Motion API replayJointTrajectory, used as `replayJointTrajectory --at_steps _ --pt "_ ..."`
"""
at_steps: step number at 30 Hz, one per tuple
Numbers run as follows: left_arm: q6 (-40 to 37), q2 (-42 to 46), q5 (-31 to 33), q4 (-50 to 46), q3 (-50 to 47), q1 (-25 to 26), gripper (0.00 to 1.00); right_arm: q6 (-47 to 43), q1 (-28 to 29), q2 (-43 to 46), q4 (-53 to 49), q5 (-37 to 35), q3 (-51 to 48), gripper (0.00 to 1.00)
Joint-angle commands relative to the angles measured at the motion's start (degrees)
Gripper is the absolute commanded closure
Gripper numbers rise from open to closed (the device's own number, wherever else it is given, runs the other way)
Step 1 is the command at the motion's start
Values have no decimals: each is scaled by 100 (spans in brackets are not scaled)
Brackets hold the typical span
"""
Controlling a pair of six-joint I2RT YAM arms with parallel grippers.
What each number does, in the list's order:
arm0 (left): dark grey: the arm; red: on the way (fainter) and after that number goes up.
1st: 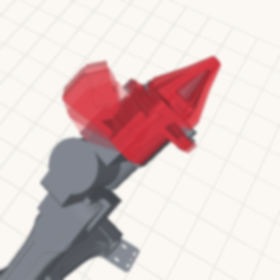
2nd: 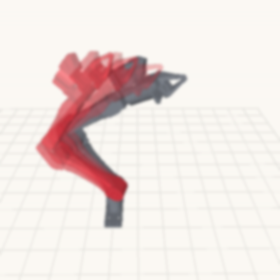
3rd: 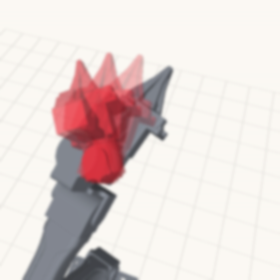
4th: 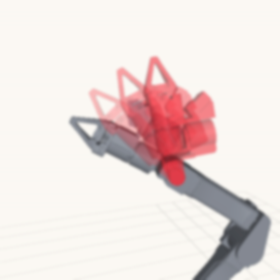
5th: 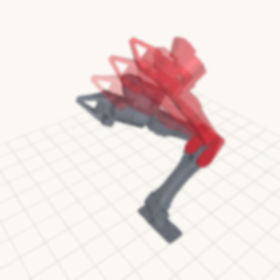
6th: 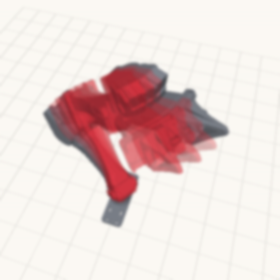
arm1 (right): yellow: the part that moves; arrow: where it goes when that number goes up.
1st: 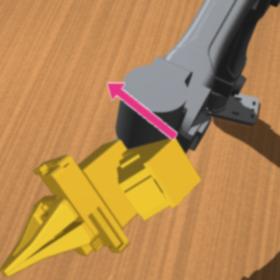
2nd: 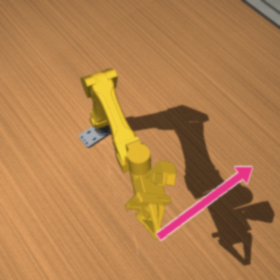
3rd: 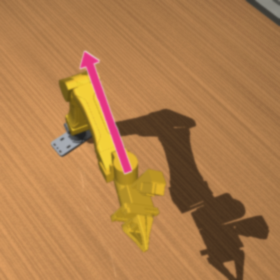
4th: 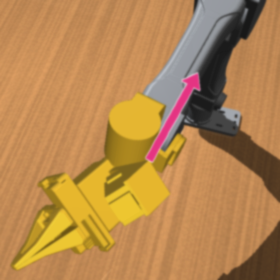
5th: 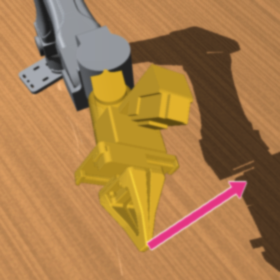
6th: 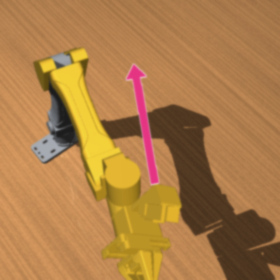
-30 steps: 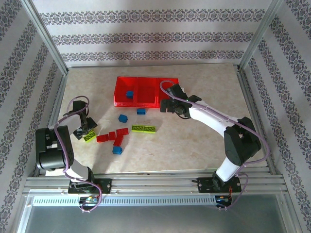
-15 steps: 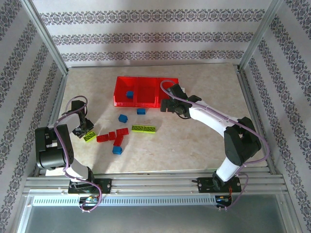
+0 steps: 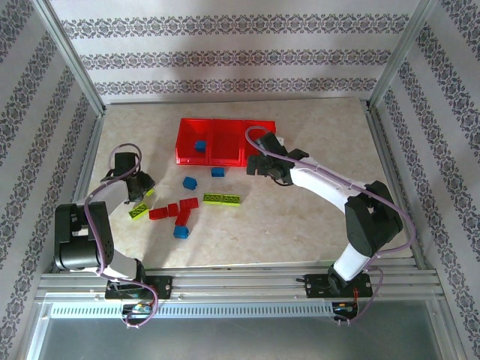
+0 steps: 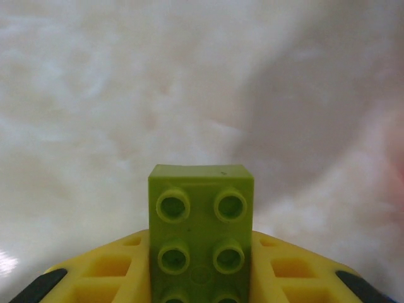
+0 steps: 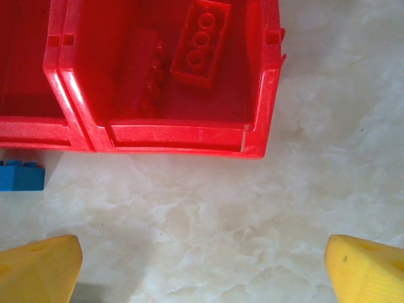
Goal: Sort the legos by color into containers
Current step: Pick up the lego from the middle-left of the table, then place the lego in the container.
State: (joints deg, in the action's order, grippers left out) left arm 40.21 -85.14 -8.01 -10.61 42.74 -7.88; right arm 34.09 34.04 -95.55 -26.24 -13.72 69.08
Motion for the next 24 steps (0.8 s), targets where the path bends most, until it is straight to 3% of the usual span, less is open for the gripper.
replayJointTrajectory --at_steps 1,11,17,24 --pt "253 201 -198 611 80 254 69 142 69 34 66 -123 -61 2" --pt "-96 156 167 736 914 1355 71 299 210 263 185 -400 -336 2" --pt "-648 -542 380 597 1948 2141 71 409 277 408 268 -539 -469 2" --pt "-1227 -1525 562 269 3134 2715 71 570 307 618 286 -685 -683 2"
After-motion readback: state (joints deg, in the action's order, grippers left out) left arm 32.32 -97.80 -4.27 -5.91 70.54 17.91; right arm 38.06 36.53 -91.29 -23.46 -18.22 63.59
